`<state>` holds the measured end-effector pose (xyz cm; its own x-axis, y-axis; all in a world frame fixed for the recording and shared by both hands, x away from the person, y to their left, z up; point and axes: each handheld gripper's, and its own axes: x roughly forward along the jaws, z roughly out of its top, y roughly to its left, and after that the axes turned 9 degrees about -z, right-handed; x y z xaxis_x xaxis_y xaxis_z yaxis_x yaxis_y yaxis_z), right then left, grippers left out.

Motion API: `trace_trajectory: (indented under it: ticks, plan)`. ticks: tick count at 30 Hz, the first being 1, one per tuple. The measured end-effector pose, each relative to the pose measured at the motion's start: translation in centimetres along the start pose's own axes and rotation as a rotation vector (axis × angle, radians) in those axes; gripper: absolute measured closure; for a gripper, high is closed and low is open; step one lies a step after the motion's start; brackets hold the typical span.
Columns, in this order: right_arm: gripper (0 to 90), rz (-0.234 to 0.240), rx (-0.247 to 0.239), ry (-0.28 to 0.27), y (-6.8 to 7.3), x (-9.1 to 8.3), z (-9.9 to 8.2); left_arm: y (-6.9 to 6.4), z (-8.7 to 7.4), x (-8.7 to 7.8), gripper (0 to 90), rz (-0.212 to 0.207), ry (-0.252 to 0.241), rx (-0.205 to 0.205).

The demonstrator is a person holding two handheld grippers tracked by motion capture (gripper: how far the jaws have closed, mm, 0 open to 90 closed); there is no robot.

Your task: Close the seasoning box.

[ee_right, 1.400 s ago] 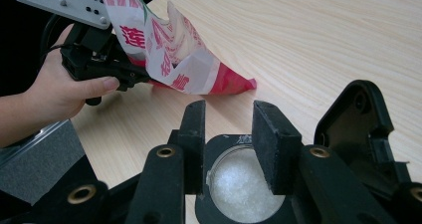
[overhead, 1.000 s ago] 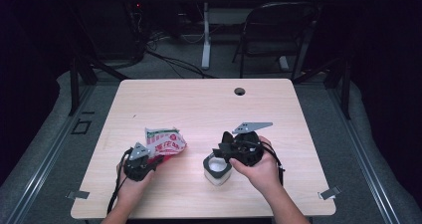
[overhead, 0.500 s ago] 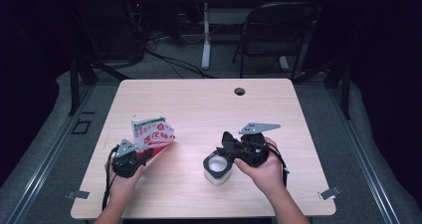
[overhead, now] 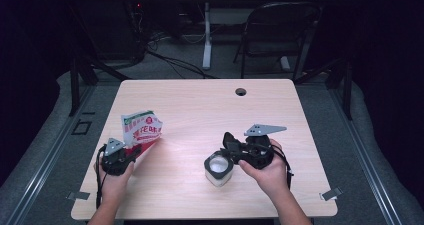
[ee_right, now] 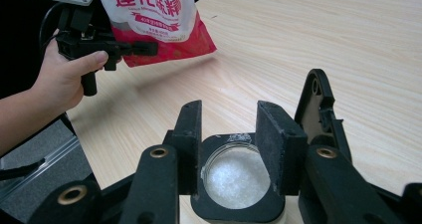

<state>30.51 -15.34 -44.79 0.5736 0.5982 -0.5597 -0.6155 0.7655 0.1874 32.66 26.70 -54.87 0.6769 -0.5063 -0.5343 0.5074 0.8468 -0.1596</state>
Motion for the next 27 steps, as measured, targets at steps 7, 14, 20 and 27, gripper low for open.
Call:
trace_trajectory:
  ticks: [7, 14, 20, 27]
  plan:
    - [61.5, -0.008, 0.002, 0.0, -0.4, -0.1, -0.1, 1.0, -0.4, -0.1, 86.3, 0.031, 0.007, -0.027]
    - [61.5, -0.009, 0.008, -0.019, -0.6, -0.3, -0.1, 1.2, -0.7, 0.1, 86.1, 0.019, 0.02, -0.055]
    - [61.4, -0.017, 0.015, -0.025, -0.9, -0.6, -0.1, 1.3, -1.0, 0.1, 83.1, 0.018, 0.051, -0.071]
    - [61.4, -0.018, 0.023, -0.031, -1.1, -0.7, -0.2, 1.0, -1.0, -0.3, 70.5, -0.005, 0.027, -0.057]
